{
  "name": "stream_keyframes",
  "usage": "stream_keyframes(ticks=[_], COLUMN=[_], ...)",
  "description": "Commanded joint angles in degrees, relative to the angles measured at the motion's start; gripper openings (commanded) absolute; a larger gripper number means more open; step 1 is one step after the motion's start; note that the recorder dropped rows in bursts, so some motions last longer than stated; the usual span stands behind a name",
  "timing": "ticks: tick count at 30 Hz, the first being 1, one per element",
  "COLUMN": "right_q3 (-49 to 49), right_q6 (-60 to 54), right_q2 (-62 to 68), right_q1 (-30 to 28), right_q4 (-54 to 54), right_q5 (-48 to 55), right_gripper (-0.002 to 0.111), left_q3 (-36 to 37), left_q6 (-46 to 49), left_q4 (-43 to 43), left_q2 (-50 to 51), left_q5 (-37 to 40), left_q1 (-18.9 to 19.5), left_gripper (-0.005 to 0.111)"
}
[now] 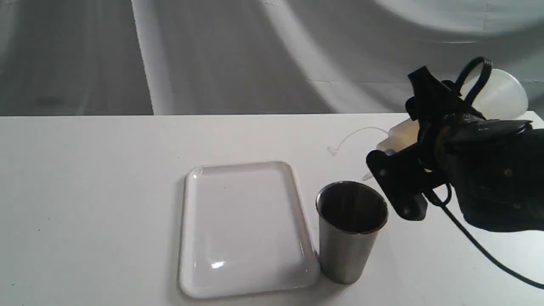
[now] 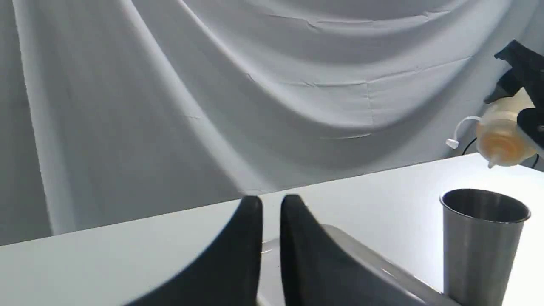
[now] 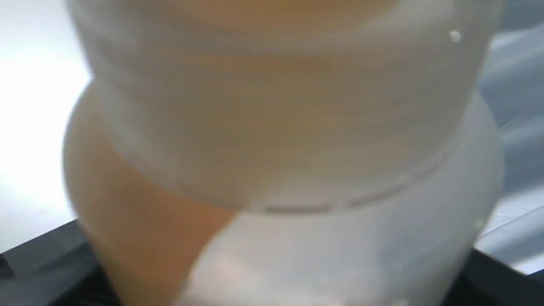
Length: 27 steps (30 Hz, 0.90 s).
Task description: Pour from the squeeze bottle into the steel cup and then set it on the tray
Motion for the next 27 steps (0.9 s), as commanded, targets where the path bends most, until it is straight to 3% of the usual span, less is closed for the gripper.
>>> stream_keyframes(ticks=[1,27], right_q3=[-0.04,-0.04], right_q6=[0.33,-0.33], right_q2=[-0.34,-0.34], right_q1=[0.80,0.79], right_q4=[-2.23,-8.66], right_q5=[0.62,3.19], right_gripper=[0.000,0.000], left_q3=[0.25,0.25], left_q6=[0.01,0.01], left_q4=[0.24,0.24], left_q2=[-0.27,-0.27], left_q5=[-0.58,-0.58], left_q1=[0.11,0.11], left_gripper=[0.008,0.008])
